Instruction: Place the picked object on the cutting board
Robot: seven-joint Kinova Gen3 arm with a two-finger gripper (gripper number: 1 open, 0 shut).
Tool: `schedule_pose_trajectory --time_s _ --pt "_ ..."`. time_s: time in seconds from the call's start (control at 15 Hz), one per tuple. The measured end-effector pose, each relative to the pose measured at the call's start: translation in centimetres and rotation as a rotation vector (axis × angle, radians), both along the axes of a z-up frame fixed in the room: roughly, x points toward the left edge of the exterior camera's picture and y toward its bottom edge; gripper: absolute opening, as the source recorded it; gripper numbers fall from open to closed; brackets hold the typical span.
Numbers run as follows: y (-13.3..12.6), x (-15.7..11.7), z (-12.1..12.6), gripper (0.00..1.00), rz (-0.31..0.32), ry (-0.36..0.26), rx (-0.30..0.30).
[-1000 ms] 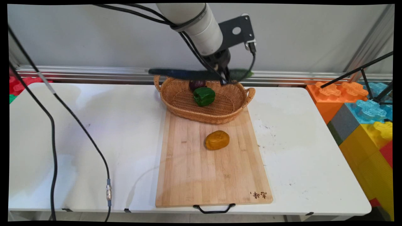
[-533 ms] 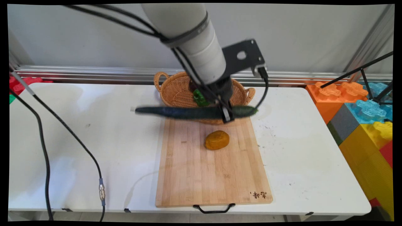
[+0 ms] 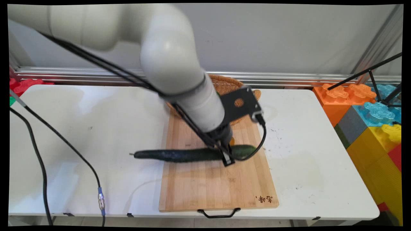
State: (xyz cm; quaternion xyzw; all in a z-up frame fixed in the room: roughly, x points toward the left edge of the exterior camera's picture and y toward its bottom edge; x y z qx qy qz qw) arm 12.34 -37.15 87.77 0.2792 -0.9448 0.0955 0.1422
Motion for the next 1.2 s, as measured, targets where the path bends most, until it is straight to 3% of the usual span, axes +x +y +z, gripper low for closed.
schedule_pose_trajectory --time_s 0.33,0.8,0.87,1.2 --pt "0.3 -0.1 -5.8 0.00 0.032 0.043 0.040" --pt "-0.5 -0.6 -9.3 0.00 0.026 0.090 0.040" --pt "-0.7 -0.6 -9.5 1.00 0.020 0.097 0.041" --pt "-1.4 -0.7 -9.7 1.00 0.008 0.118 0.047"
